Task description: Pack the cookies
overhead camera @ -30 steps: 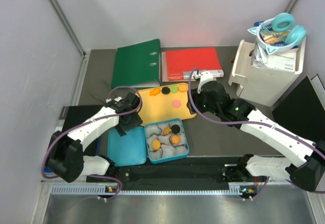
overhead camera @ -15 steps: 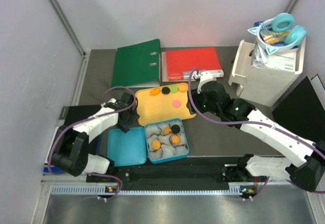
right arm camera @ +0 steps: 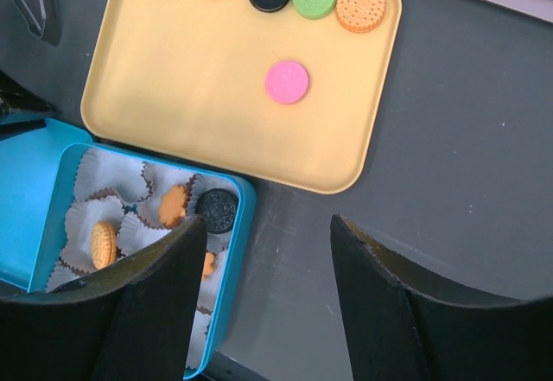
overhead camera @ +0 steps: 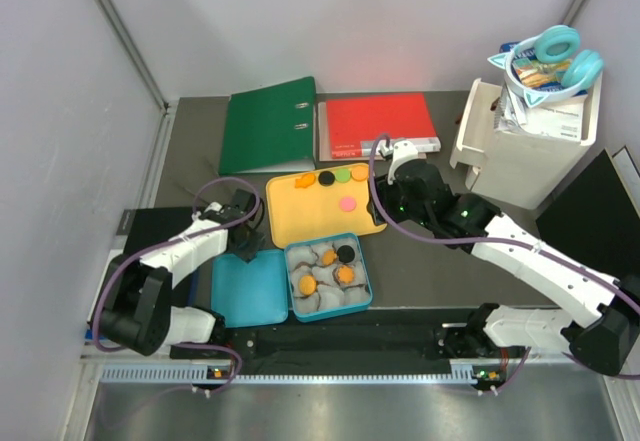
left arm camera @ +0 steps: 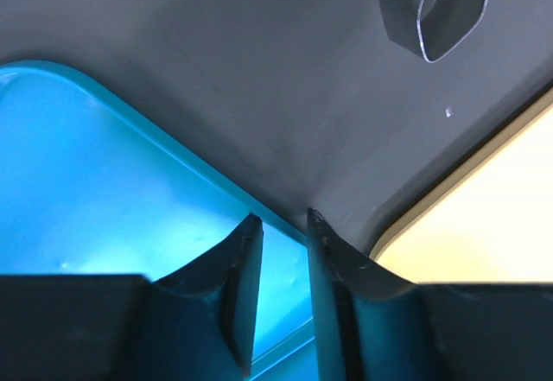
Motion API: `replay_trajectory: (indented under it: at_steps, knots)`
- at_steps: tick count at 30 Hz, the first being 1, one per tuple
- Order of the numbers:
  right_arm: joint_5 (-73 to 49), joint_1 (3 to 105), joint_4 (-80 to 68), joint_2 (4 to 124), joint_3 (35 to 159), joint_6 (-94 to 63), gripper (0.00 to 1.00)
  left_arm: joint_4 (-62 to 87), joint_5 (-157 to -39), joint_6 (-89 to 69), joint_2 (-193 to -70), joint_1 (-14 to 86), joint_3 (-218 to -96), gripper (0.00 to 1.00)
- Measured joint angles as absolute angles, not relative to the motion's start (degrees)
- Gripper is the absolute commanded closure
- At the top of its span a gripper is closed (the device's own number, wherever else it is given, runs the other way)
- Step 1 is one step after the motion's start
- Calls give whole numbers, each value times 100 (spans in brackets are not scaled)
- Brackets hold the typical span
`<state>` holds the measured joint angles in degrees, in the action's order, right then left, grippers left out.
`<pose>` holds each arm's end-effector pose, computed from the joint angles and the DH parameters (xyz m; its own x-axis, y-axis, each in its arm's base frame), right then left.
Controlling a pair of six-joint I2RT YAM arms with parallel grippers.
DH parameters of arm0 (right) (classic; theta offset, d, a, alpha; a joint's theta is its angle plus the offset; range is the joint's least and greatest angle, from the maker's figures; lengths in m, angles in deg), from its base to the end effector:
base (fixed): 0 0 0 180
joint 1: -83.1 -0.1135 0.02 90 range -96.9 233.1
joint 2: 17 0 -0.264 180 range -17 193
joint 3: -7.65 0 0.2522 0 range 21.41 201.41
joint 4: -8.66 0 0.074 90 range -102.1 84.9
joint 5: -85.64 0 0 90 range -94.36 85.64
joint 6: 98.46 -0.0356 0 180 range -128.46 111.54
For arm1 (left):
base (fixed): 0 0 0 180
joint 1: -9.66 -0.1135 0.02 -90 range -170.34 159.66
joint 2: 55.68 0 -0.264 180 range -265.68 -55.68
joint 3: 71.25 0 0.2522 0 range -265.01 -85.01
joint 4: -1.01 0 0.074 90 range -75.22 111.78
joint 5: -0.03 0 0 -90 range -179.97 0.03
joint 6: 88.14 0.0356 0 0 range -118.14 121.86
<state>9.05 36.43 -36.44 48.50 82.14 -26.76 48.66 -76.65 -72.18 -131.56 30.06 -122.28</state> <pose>0.1758 0.1743 0.3291 -0.5658 -0.1546 -0.8099 -0.4227 0.8977 0.1239 0.2064 -0.0680 0.1599 -0.5095 -0.8087 -0.2939 -0.7840 0.5771 -0.2287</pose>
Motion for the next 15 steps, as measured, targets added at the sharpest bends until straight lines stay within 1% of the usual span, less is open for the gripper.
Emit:
replay_trajectory:
  at_steps: [2,4,5,7,8,10,15]
  knots:
    - [908,3643,-3641,4854,8214,-2676,41,4853,-7676,-7214,-13158,2993,-12217,70]
    - [905,3643,-3641,4856,8214,-2676,41,4851,-7695,-7216,-13160,2976,-12211,73]
    - [908,3643,-3644,4856,8214,-2676,41,4851,-7706,-7216,-13160,2967,-12209,79]
    - [908,3643,-3641,4865,8214,-2676,41,4858,-7717,-7229,-13195,2950,-12204,85]
    - [908,3643,-3644,4870,8214,-2676,41,4827,-7719,-7275,-13210,2943,-12202,93]
    - [908,3643,-3644,4874,8214,-2676,41,4598,-7741,-7362,-13267,2910,-12198,100]
    - [908,3643,-3644,4876,8214,-2674,41,4119,-7868,-7430,-13342,2895,-12182,100]
